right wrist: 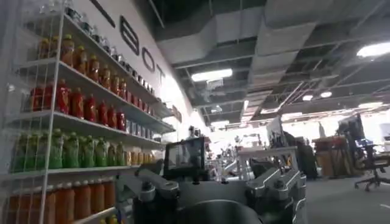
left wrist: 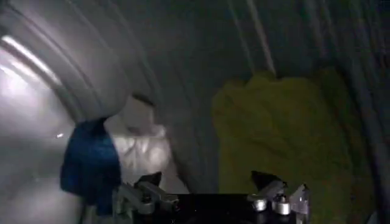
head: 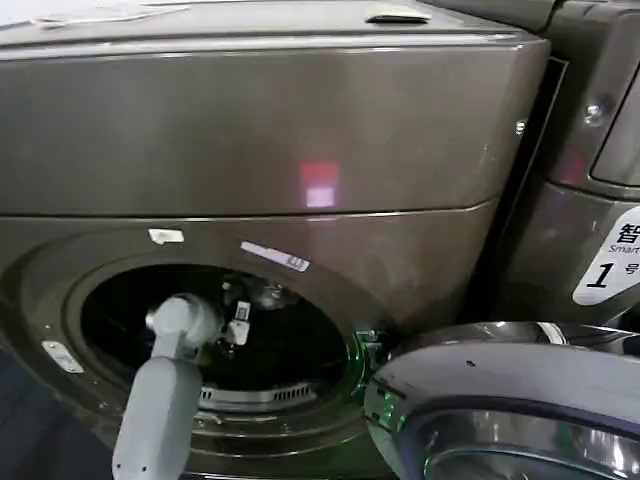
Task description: Grasp the clothes from the dryer.
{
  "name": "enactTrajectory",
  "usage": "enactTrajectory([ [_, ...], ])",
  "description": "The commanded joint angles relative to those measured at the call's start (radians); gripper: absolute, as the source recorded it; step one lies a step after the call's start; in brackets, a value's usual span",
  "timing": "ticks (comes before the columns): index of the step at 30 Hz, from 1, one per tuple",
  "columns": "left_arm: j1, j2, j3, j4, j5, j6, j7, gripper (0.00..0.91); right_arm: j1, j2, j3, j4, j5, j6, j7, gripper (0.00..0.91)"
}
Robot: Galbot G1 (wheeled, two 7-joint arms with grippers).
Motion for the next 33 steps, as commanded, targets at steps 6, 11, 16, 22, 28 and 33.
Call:
enactTrajectory([
  [6, 0.003, 0.029, -0.011, 0.098, -0.041, -0.001, 0.005, 0.000, 0.002, 0.011, -0.008, 0.016, -0.002, -0.001, 0.001, 0.907],
  [11, -0.003, 0.030, -0.010, 0.126, -0.084, 0.009, 0.004, 0.000, 0.003, 0.011, -0.010, 0.019, -0.002, -0.002, 0.002, 0.907],
  [16, -0.010, 0.032, -0.008, 0.157, -0.096, 0.023, 0.004, 0.000, 0.002, 0.009, -0.010, 0.014, -0.002, -0.002, 0.002, 0.907],
  [22, -0.011, 0.036, -0.013, 0.164, -0.102, 0.032, 0.003, 0.000, 0.005, 0.007, -0.016, 0.011, -0.002, -0.001, 0.002, 0.907],
  [28, -0.009, 0.037, -0.017, 0.148, -0.141, 0.062, -0.004, 0.000, 0.010, 0.005, -0.024, 0.009, -0.002, -0.001, 0.002, 0.907],
  [33, -0.009, 0.037, -0.013, 0.098, -0.212, 0.111, -0.068, 0.000, 0.011, 0.003, -0.027, 0.008, -0.001, -0.001, 0.002, 0.907],
])
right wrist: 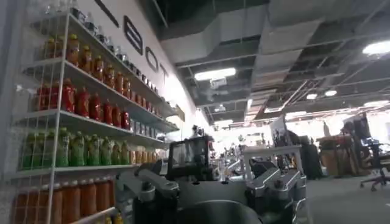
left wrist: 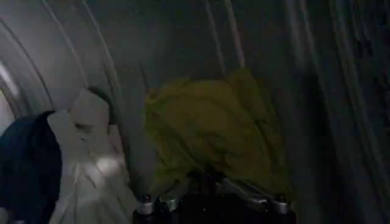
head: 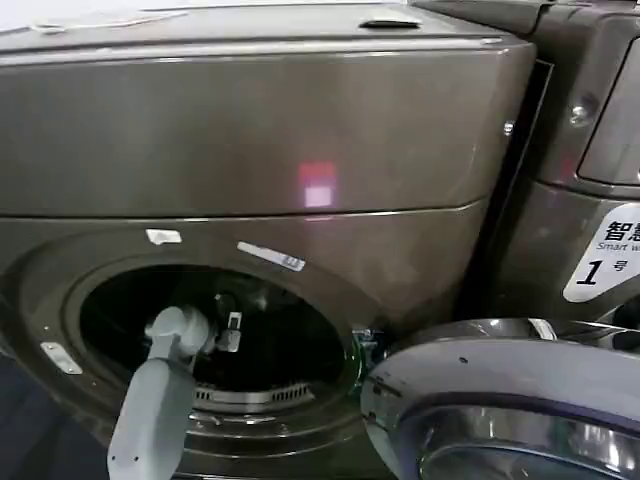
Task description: Grasp the clothes from the dryer.
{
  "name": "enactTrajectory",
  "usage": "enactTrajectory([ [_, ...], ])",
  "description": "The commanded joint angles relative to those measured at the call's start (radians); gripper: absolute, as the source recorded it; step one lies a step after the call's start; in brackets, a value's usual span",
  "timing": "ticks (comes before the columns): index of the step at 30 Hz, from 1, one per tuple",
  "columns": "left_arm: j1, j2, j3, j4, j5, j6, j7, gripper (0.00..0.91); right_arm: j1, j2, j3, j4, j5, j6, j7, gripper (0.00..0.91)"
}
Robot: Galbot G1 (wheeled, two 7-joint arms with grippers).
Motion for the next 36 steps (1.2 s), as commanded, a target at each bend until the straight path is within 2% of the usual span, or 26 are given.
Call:
enactTrajectory([
  [1, 0.000, 0.001, 0.004, -0.035, -0.101, 0.064, -0.077, 0.000, 0.000, -0.002, 0.000, -0.002, 0.001, 0.001, 0.000, 0.907],
  [2, -0.002, 0.001, 0.006, -0.046, -0.113, 0.065, -0.116, 0.000, -0.001, -0.002, 0.000, -0.003, 0.001, 0.001, 0.000, 0.907],
  [5, -0.007, -0.003, 0.023, -0.102, -0.174, 0.144, -0.190, 0.000, 0.002, -0.001, -0.003, 0.000, 0.001, 0.001, 0.000, 0.907],
  [6, -0.008, -0.005, 0.035, -0.124, -0.179, 0.196, -0.210, 0.000, 0.003, -0.001, -0.004, 0.000, 0.001, 0.001, 0.000, 0.907],
  [10, -0.010, -0.018, 0.057, -0.160, -0.199, 0.278, -0.366, 0.000, 0.002, 0.000, -0.007, -0.001, 0.001, 0.002, 0.000, 0.907],
  [19, -0.054, -0.085, 0.072, -0.112, -0.350, 0.491, -0.813, 0.000, 0.004, -0.001, -0.012, -0.003, 0.002, 0.006, 0.000, 0.907],
  [32, -0.017, -0.166, 0.043, -0.174, -0.788, 0.612, -1.311, 0.000, 0.005, -0.006, -0.019, 0.019, 0.001, 0.022, 0.002, 0.907],
  [34, -0.010, -0.178, 0.034, -0.181, -0.831, 0.615, -1.355, 0.000, 0.006, -0.006, -0.006, 0.044, -0.015, -0.031, 0.010, 0.907],
  [35, -0.007, -0.181, 0.031, -0.184, -0.857, 0.621, -1.370, 0.000, 0.001, -0.006, 0.000, 0.066, -0.011, -0.078, 0.022, 0.907],
  [36, -0.006, -0.183, 0.029, -0.189, -0.881, 0.623, -1.382, 0.000, 0.002, -0.008, 0.000, 0.078, -0.011, -0.094, 0.043, 0.907],
])
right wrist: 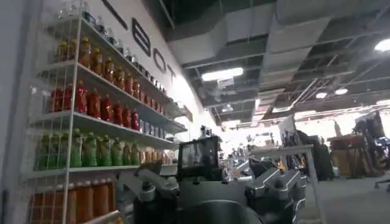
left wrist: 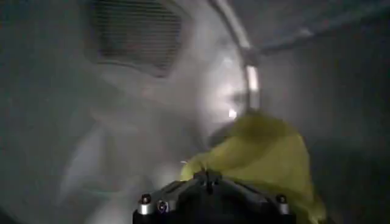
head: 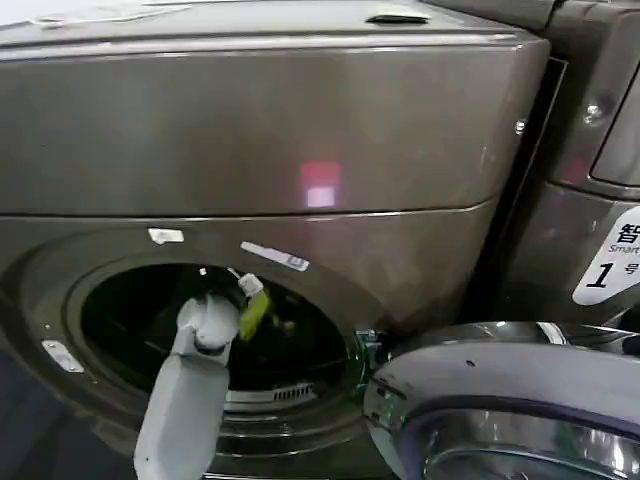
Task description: Grasp the clothes from the dryer.
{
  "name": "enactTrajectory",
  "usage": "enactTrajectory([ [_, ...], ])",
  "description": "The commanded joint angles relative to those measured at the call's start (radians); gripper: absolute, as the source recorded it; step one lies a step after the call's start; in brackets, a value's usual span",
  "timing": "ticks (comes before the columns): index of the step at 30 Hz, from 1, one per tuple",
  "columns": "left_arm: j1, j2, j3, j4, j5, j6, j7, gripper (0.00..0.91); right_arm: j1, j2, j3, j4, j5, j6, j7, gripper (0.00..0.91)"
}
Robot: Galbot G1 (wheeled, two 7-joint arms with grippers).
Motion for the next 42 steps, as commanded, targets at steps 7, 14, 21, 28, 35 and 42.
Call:
enactTrajectory([
  [7, 0.019, -0.061, -0.027, -0.047, -0.373, 0.084, -0.401, 0.000, -0.007, -0.002, -0.004, 0.025, -0.036, 0.008, 0.034, 0.907],
  [14, 0.016, -0.068, -0.029, -0.049, -0.401, 0.079, -0.416, 0.000, -0.008, -0.008, 0.003, 0.011, -0.033, 0.008, 0.038, 0.907],
  [21, 0.019, -0.065, -0.031, -0.054, -0.410, 0.082, -0.416, 0.000, -0.008, -0.008, 0.003, 0.004, -0.034, 0.012, 0.038, 0.907],
  [28, 0.020, -0.064, -0.031, -0.056, -0.425, 0.090, -0.407, 0.000, -0.010, -0.010, 0.009, -0.004, -0.034, 0.009, 0.045, 0.907],
  [35, 0.020, -0.065, -0.028, -0.050, -0.429, 0.092, -0.395, 0.000, -0.013, -0.008, 0.023, 0.005, -0.037, -0.019, 0.055, 0.907],
  [42, 0.023, -0.062, -0.030, -0.040, -0.435, 0.085, -0.389, 0.000, -0.011, -0.014, 0.036, -0.001, -0.056, -0.031, 0.078, 0.907],
])
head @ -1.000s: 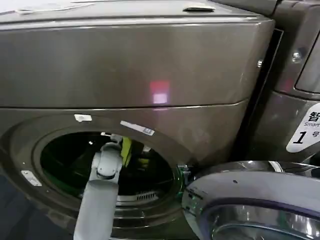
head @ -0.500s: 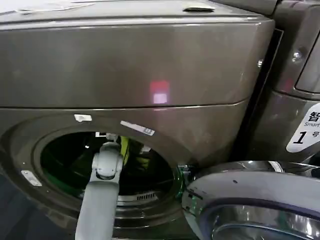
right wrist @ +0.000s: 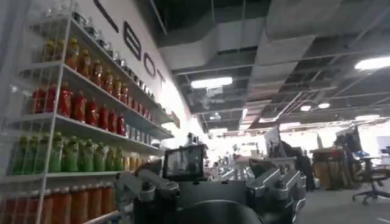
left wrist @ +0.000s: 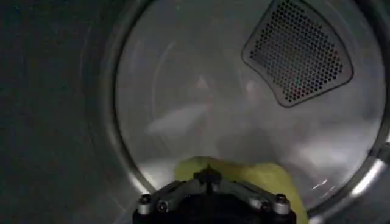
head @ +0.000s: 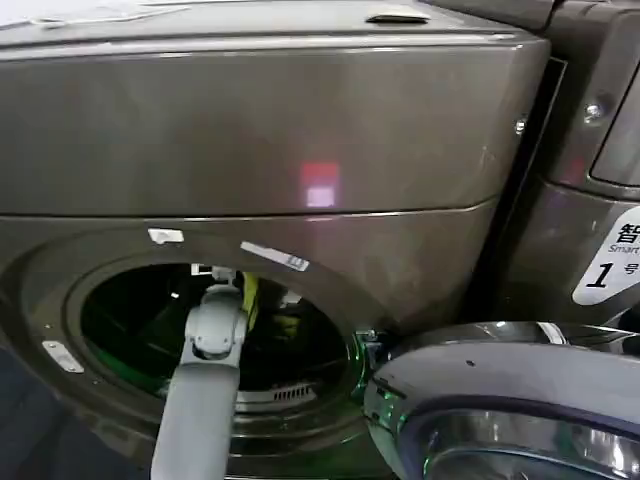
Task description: Grasp the clothes from the dryer.
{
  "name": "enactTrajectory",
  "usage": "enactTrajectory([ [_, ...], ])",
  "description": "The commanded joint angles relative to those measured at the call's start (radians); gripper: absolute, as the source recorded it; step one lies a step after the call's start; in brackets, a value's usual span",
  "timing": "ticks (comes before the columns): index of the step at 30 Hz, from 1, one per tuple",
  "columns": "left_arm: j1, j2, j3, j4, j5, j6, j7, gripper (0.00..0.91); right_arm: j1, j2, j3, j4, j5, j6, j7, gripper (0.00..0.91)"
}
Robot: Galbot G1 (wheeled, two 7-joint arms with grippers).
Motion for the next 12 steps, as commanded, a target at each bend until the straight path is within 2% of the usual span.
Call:
enactTrajectory([
  [1, 0.002, 0.002, -0.001, 0.004, -0.014, -0.007, 0.000, 0.000, 0.001, -0.003, 0.010, -0.001, -0.020, -0.021, 0.022, 0.907],
  [5, 0.005, 0.003, -0.001, -0.002, -0.016, -0.008, 0.005, 0.000, 0.000, -0.006, 0.020, 0.003, -0.021, -0.029, 0.043, 0.907],
  [12, 0.009, 0.003, 0.000, -0.008, -0.017, -0.010, 0.012, 0.000, -0.009, -0.009, 0.036, 0.000, -0.021, -0.037, 0.048, 0.907],
])
